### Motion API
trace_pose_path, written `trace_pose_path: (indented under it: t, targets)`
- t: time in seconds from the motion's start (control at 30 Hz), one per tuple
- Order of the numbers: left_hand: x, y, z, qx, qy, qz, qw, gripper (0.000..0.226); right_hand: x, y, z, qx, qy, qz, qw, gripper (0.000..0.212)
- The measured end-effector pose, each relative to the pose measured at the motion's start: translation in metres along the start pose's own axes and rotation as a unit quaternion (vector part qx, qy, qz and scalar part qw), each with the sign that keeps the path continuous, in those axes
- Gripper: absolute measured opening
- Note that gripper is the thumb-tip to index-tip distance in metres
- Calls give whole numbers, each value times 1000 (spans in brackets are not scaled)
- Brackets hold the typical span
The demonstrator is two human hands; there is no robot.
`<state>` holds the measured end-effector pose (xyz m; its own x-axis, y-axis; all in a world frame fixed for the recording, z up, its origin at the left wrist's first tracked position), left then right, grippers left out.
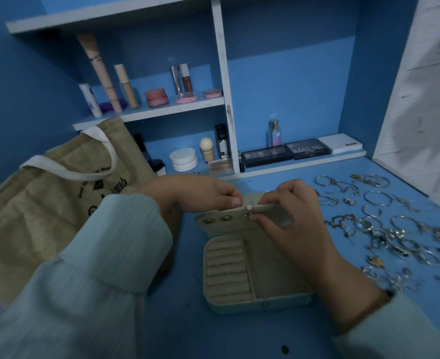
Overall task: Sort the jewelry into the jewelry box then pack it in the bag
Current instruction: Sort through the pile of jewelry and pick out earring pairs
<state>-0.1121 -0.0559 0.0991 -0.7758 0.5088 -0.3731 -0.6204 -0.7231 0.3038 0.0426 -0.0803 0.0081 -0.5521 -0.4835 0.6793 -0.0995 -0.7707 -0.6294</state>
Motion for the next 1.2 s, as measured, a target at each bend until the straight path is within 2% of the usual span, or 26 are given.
trace_pose_path:
  t: [0.33,0.63,0.97,1.2]
  targets:
    - [6,-2,-9,22,60,-26,998,13,-6,3,0,-2,-14,11,1000,22]
    - [6,-7,-14,-25,168,-41,985,13,-8,3,-1,-8,-16,9,1000,25]
    - [8,-7,-19,-77,175,-46,980,14,-9,3,-2,-21,-21,28,999,22]
    - [5,-7,-18,-37,123,-20,991,16,-8,3,-2,-17,-30,30,999,18]
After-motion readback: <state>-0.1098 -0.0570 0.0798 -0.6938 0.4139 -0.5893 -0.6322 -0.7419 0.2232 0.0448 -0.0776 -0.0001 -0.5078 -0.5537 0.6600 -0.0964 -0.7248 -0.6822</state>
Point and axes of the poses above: each hand's wrist, its own y-axis away from the middle knuckle, its own z-axis out of the back of the hand, x = y × z, the point moved 2 cm from there along -y, towards the middle knuckle, and after that the axes turned 14 degrees about -z, right-handed, at the moved point
